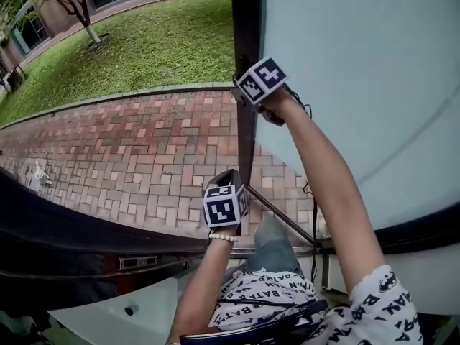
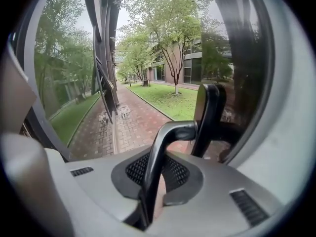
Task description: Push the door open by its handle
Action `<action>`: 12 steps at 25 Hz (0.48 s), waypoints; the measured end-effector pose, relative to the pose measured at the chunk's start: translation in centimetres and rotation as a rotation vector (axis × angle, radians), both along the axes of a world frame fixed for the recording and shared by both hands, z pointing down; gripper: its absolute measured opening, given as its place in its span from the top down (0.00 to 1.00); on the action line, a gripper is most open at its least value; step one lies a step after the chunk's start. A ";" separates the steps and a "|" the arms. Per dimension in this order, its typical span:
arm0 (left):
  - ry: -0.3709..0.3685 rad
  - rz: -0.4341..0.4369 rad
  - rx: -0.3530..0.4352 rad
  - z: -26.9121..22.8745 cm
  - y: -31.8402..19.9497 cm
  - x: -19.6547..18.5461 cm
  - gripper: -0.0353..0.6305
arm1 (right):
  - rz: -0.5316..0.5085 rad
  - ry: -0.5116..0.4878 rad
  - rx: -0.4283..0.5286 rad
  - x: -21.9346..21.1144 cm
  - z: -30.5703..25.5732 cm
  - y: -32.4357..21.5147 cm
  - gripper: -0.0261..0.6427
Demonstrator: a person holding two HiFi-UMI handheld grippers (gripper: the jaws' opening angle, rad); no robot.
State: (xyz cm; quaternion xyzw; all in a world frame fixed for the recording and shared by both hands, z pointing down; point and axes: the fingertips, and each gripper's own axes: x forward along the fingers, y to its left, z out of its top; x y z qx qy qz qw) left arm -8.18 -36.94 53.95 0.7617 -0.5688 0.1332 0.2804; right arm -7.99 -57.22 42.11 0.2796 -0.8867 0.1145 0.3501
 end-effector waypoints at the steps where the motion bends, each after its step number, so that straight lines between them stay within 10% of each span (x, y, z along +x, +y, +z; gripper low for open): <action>1: 0.001 0.003 0.001 0.0 -0.5 0.1 0.97 | 0.011 -0.001 0.001 0.5 0.0 -0.8 0.92; 12: 0.011 0.031 -0.001 2.4 -6.9 2.1 0.97 | 0.104 0.003 0.008 6.0 0.4 -7.2 0.92</action>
